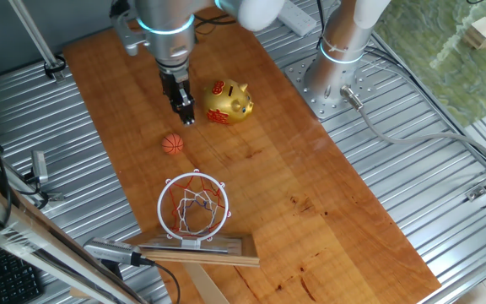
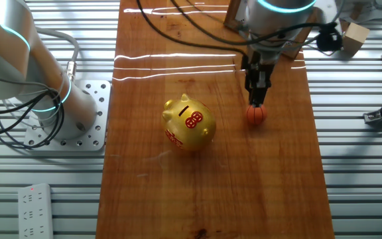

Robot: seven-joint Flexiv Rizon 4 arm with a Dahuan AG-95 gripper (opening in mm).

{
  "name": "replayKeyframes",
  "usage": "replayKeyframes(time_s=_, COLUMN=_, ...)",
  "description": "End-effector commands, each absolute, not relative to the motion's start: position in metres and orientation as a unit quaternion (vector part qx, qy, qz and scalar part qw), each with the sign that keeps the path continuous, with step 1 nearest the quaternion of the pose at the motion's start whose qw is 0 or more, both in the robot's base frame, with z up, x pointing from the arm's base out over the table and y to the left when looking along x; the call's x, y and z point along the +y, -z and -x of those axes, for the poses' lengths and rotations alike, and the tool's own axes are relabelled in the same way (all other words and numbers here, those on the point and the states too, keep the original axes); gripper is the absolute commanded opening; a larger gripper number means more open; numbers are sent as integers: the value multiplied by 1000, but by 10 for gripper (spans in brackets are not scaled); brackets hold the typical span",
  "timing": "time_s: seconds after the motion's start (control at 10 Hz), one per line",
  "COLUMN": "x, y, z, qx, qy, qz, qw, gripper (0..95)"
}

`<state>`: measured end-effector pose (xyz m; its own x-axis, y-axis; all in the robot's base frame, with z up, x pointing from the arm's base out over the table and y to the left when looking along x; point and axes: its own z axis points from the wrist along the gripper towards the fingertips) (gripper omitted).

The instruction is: Grab a basketball, release it and shoot it into the basket

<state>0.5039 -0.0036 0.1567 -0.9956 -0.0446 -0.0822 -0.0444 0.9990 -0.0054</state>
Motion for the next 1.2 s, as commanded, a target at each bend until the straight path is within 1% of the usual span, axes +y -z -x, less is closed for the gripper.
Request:
replayKeyframes(time_s=0.1, x=-7, y=-139, z=-508, qx=995, qy=5, qz=52, qw=85, gripper=0)
replayKeyframes(time_s=0.7, x=-7, y=-140, z=-510, qx=996, qy=4, qz=45, qw=72, gripper=0)
replayKeyframes(time_s=0.8, x=-7, y=-141, z=-510, qx=996, qy=-1, qz=53, qw=67, gripper=570)
replayKeyframes(time_s=0.9, x=-7, y=-142, z=-510, qx=996, qy=0, qz=54, qw=67, gripper=950)
replayKeyframes(time_s=1.2, x=-7, y=-142, z=-510, qx=996, qy=1, qz=57, qw=73, gripper=950)
